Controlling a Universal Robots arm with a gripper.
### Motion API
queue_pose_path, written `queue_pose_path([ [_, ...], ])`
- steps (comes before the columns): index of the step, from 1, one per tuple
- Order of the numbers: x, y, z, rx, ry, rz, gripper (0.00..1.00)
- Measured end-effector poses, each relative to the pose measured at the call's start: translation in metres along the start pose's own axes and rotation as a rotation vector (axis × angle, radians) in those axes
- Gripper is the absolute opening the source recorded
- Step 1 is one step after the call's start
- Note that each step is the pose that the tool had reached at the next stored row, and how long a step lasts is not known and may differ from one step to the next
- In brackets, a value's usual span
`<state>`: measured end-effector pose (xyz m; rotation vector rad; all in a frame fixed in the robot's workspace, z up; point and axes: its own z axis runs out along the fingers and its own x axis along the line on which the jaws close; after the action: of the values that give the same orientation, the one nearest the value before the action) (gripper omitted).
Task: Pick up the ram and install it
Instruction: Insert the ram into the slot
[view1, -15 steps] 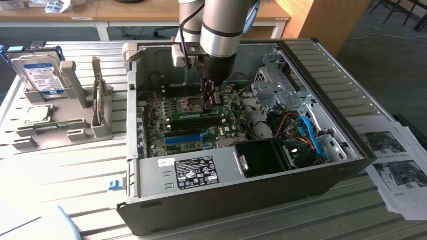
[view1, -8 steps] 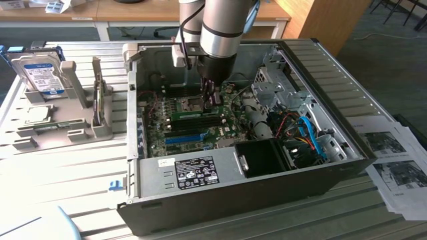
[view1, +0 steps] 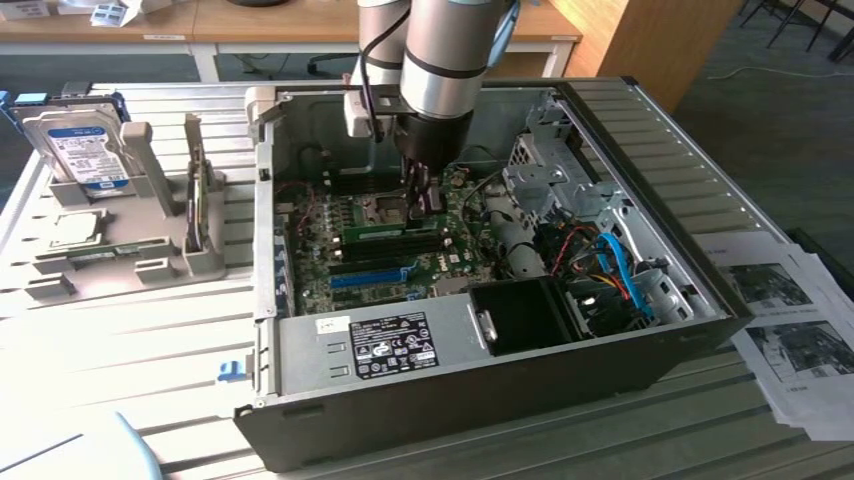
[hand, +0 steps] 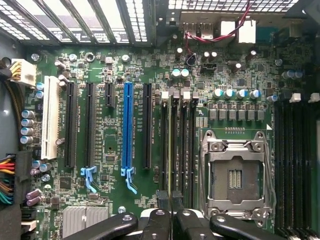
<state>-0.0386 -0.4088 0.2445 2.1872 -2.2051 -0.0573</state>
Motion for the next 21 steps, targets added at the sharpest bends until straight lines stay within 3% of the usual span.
queue_pose_path([
  [21, 0.0018, -0.0004, 0.0085, -0.0001, 0.0002, 0.000, 0.11],
])
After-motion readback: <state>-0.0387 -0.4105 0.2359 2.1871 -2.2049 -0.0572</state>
